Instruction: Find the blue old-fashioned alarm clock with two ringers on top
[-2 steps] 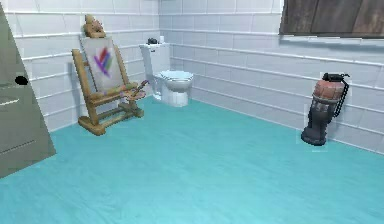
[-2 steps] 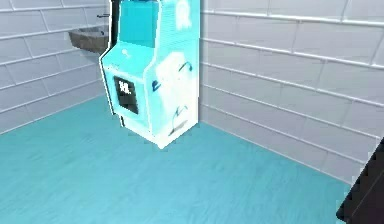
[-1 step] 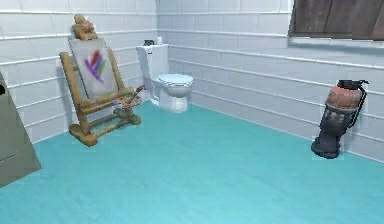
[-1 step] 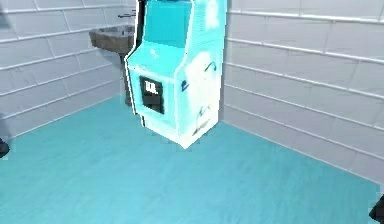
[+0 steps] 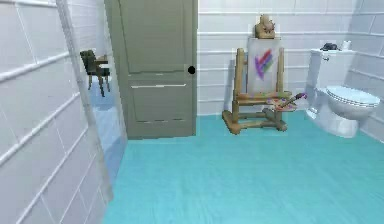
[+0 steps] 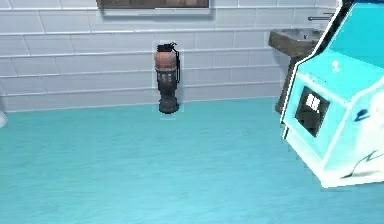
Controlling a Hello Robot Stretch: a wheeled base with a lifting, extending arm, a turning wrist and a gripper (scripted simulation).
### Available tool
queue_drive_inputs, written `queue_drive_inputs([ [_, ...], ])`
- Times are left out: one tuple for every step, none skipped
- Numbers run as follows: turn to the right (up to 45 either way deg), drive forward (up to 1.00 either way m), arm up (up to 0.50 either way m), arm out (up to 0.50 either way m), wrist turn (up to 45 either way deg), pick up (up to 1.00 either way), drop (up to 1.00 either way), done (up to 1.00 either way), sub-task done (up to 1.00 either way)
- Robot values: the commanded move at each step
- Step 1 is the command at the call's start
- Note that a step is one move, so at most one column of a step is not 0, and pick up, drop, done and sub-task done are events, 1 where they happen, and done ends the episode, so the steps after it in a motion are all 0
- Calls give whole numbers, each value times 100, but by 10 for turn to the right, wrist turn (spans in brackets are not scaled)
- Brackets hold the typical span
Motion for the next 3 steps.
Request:
queue_drive_inputs([
  [0,100,0,0,0,0,0,0,0],
  [-30,0,0,0,0,0,0,0,0],
  [0,75,0,0,0,0,0,0,0],
])
